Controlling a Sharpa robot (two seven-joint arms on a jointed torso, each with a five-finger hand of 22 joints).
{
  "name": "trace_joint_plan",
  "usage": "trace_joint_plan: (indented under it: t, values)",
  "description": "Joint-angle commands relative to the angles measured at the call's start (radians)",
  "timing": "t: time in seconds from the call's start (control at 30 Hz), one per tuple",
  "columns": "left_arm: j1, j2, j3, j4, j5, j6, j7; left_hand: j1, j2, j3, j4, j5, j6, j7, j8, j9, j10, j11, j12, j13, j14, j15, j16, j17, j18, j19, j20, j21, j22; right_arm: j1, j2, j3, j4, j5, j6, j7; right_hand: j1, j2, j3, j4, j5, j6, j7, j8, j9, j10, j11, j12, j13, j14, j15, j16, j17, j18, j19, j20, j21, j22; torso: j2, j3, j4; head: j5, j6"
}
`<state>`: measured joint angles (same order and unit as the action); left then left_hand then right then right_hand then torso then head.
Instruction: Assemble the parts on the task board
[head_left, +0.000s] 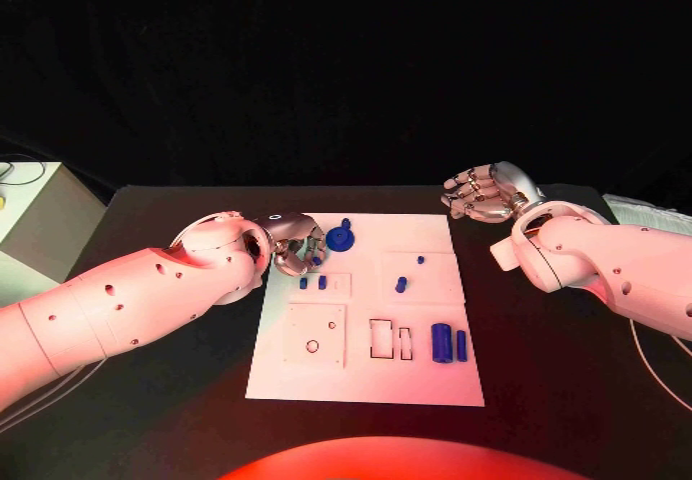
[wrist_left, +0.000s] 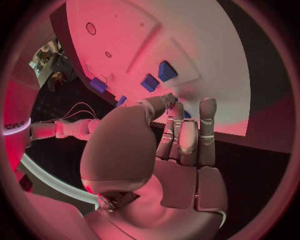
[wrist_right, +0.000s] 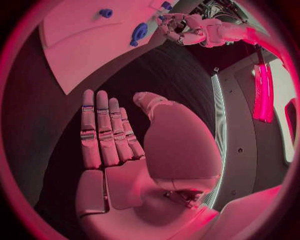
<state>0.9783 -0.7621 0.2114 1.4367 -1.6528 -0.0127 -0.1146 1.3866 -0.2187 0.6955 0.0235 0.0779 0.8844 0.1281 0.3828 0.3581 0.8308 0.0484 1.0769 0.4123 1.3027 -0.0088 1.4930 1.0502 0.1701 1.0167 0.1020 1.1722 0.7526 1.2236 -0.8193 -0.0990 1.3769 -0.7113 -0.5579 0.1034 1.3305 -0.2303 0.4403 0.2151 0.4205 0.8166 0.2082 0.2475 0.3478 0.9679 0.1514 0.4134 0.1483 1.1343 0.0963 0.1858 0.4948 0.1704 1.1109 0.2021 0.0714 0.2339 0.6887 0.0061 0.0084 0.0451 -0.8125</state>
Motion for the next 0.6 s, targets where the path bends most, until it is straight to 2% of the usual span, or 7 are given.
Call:
trace_joint_plan:
  t: [0.03,0.13,0.37,0.6]
  values:
    - [-0.001,0.000,0.001,0.003,-0.005,-0.002,0.000,-0.001,-0.007,0.008,0.001,0.000,-0.008,-0.001,-0.004,-0.001,-0.010,0.001,0.003,0.001,0.009,0.001,0.005,0.001,-0.003,0.001,-0.003,0.004,0.001,-0.001,0.000,0.000,0.001,-0.004,0.010,0.011,-0.008,0.002,0.003,0.000,0.004,-0.005,0.018,0.005,-0.001,-0.001,0.004,0.004,-0.001,0.009,0.000,-0.003,-0.001,0.012,0.005,0.000,-0.002,-0.001,0.000,-0.0002,0.0000,0.000,0.000]
    - [-0.001,0.000,0.002,0.004,-0.003,0.001,0.001,-0.003,-0.010,0.007,0.002,0.000,-0.010,-0.002,-0.006,-0.002,-0.011,0.000,0.015,0.004,0.009,0.001,0.006,0.002,-0.003,0.002,-0.004,0.005,0.003,-0.001,0.000,0.000,0.001,-0.004,0.010,0.011,-0.008,0.002,0.003,0.000,0.004,-0.005,0.018,0.005,-0.001,-0.001,0.004,0.004,-0.001,0.009,0.000,-0.003,-0.001,0.012,0.005,0.000,-0.002,-0.001,0.000,-0.0002,0.0000,-0.001,-0.001]
    - [-0.002,-0.002,0.004,0.008,0.008,0.002,0.006,-0.011,-0.025,0.002,0.006,0.000,-0.073,-0.013,-0.038,-0.025,-0.030,-0.005,0.059,0.012,0.007,-0.003,0.009,0.007,-0.003,-0.002,-0.008,0.001,0.001,-0.001,0.000,0.000,0.001,-0.004,0.010,0.011,-0.008,0.002,0.003,0.000,0.004,-0.005,0.018,0.005,-0.001,-0.001,0.004,0.004,-0.001,0.009,0.000,-0.003,-0.001,0.012,0.005,0.000,-0.002,-0.001,0.000,-0.0002,0.0002,-0.001,0.000]
    - [-0.004,-0.003,0.007,0.011,0.014,-0.001,0.010,-0.013,-0.029,-0.003,0.009,0.000,-0.104,-0.020,-0.051,-0.036,-0.036,-0.009,0.079,0.014,0.008,-0.005,0.011,0.012,-0.003,-0.002,-0.010,0.000,0.001,-0.002,-0.001,0.000,0.001,-0.004,0.010,0.011,-0.008,0.002,0.003,0.000,0.004,-0.005,0.018,0.005,-0.001,-0.001,0.004,0.004,-0.001,0.009,0.000,-0.003,-0.001,0.012,0.005,0.000,-0.002,-0.001,0.000,0.0001,0.0000,-0.002,-0.001]
